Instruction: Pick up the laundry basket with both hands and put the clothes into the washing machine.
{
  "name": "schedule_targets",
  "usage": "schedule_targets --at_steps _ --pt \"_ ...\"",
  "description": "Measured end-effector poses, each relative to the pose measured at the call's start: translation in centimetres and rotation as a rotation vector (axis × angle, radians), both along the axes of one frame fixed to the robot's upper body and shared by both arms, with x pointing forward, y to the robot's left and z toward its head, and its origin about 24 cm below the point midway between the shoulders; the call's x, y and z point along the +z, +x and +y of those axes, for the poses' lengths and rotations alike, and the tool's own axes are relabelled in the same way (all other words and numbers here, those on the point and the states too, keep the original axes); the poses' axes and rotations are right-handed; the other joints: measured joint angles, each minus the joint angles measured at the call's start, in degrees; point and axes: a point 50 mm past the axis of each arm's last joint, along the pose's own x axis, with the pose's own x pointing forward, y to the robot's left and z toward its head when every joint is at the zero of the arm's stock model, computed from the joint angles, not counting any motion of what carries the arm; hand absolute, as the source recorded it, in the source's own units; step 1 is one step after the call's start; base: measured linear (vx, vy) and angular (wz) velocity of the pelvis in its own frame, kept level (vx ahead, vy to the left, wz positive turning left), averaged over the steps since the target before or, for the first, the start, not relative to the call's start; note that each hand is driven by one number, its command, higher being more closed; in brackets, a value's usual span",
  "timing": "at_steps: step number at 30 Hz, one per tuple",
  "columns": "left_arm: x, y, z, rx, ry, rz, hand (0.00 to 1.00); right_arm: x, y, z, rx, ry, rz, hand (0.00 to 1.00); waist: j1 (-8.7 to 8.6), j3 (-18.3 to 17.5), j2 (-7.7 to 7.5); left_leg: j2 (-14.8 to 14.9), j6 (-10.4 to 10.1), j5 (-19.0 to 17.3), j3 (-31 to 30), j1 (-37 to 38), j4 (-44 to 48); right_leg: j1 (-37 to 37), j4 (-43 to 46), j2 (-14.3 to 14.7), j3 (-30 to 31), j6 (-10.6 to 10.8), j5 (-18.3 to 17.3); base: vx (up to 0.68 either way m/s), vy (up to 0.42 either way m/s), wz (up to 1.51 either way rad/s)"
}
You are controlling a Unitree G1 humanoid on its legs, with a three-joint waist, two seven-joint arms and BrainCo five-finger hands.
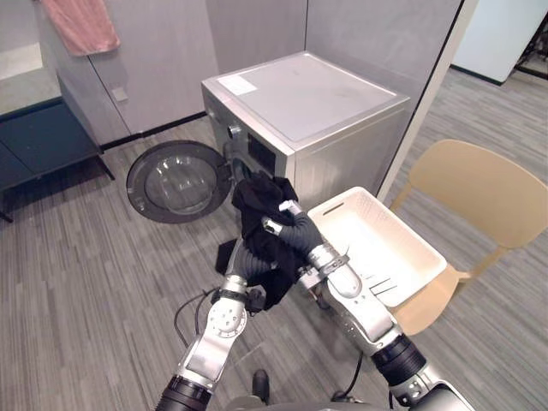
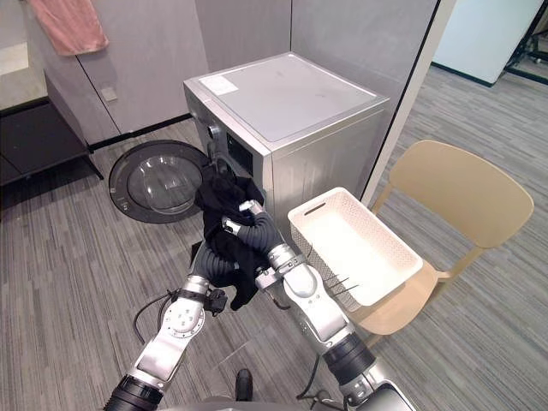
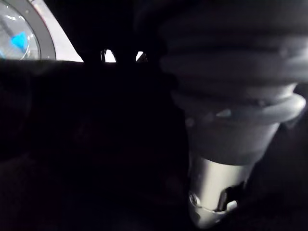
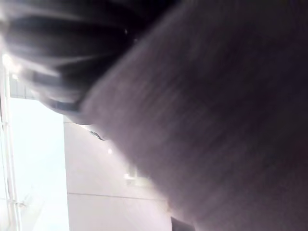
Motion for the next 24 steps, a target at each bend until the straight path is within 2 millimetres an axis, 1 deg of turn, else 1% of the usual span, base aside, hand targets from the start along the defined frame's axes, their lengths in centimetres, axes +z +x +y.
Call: schedule_targets --at_steps 1,3,7,10,13,15,17,18,19,20,21,22,23,24 --pt "-0.1 0.0 0.0 0.011 0.011 -0.003 1.00 -0.3 -0.2 0.1 0.013 0.020 0.025 0.00 0.05 -0.45 0.00 0.21 -0.02 0.00 -0.03 -0.05 0.18 0.19 -0.54 0.23 -0.03 -0.07 0.40 0.05 -0.022 -0.01" --pt "-0.7 0.0 0.2 0.026 0.025 0.012 1.00 -1.0 -0.6 0.1 0.033 0.063 0.083 0.00 0.01 -1.27 -0.03 0.35 -0.18 0.09 -0.17 -0.11 0.29 0.45 -1.02 0.50 -0.13 -0.11 0.77 0.07 -0.022 0.01" --pt "-1.4 0.0 0.5 0.049 0.021 0.042 1.00 -1.8 -0.8 0.2 0.061 0.112 0.156 0.00 -0.01 -1.37 -0.16 0.72 -0.35 0.20 -0.53 -0.07 0.34 0.78 -1.07 0.97 -0.33 -0.18 0.89 0.05 -0.018 0.02" --pt "-1.6 0.1 0.8 0.067 -0.004 0.056 1.00 -1.9 -1.0 0.4 0.077 0.108 0.149 0.00 -0.06 -1.39 -0.18 0.69 -0.37 0.32 -0.91 0.47 0.34 1.64 -1.63 1.13 -0.67 -0.22 0.92 0.04 -0.007 0.06" --pt "-1.5 0.2 1.4 0.110 -0.033 0.053 1.00 -1.7 -1.2 0.5 0.073 0.081 0.101 0.00 0.00 -2.00 -0.38 0.62 -0.37 0.32 -1.44 0.85 0.33 2.57 -2.21 1.23 -1.20 -0.20 0.91 0.04 0.000 0.09" --pt "-1.3 0.4 2.4 0.170 -0.072 0.053 1.00 -1.5 -1.2 0.2 0.046 0.033 0.048 0.00 0.03 -2.20 -0.51 0.63 -0.36 0.32 -1.54 0.90 0.33 2.72 -2.25 1.26 -1.27 -0.20 0.91 0.00 0.000 0.00" --pt "-1.4 0.5 3.9 0.243 -0.100 0.054 1.00 -1.5 -1.6 -0.5 -0.004 -0.079 -0.036 0.00 -0.02 -2.20 -0.52 0.57 -0.36 0.31 -1.56 1.38 0.31 3.20 -2.32 1.24 -1.26 -0.14 0.85 0.00 0.000 0.00" --pt "-1.5 0.4 4.2 0.259 -0.103 0.058 1.00 -1.6 -1.6 -0.9 -0.019 -0.105 -0.046 0.00 -0.01 -2.21 -0.54 0.56 -0.36 0.31 -1.54 1.59 0.30 3.37 -2.31 1.23 -1.22 -0.11 0.83 0.00 0.000 0.00" --pt "-1.8 0.0 5.0 0.291 -0.104 0.071 1.00 -1.8 -1.7 -1.7 -0.058 -0.183 -0.084 0.00 0.02 -2.27 -0.59 0.55 -0.37 0.29 -1.51 1.77 0.27 3.52 -2.28 1.21 -1.17 0.01 0.74 0.00 0.000 0.00" --pt "-2.0 -0.2 5.3 0.302 -0.103 0.078 1.00 -2.0 -1.8 -2.1 -0.079 -0.213 -0.096 0.00 0.05 -2.28 -0.60 0.55 -0.38 0.28 -1.52 1.76 0.24 3.52 -2.28 1.22 -1.17 0.06 0.69 0.00 0.000 0.00" --pt "-2.6 -0.8 6.0 0.333 -0.107 0.100 1.00 -2.6 -1.9 -3.2 -0.126 -0.278 -0.104 0.00 0.06 -2.28 -0.63 0.57 -0.38 0.26 -1.53 1.74 0.02 3.51 -2.27 1.23 -1.14 -0.07 0.50 0.00 0.000 0.00" --pt "-3.4 -1.7 6.8 0.373 -0.122 0.135 1.00 -3.5 -2.0 -4.9 -0.191 -0.335 -0.082 0.00 0.09 -2.27 -0.63 0.59 -0.62 0.06 -1.53 1.65 -0.02 3.45 -2.31 1.25 -1.13 -0.06 0.37 0.00 0.000 0.00" --pt "-3.7 -2.1 7.2 0.392 -0.129 0.148 1.00 -3.9 -2.1 -5.4 -0.212 -0.352 -0.071 0.00 0.10 -2.27 -0.63 0.60 -0.62 0.05 -1.52 1.58 -0.02 3.39 -2.36 1.26 -1.12 -0.07 0.37 0.00 0.000 0.00" --pt "-4.4 -3.0 8.1 0.433 -0.138 0.183 1.00 -4.8 -2.5 -6.8 -0.249 -0.399 -0.042 0.00 0.12 -2.26 -0.63 0.65 -0.56 0.00 -1.53 1.33 -0.03 3.25 -2.48 1.34 -1.11 -0.07 0.36 -0.02 0.002 0.05"
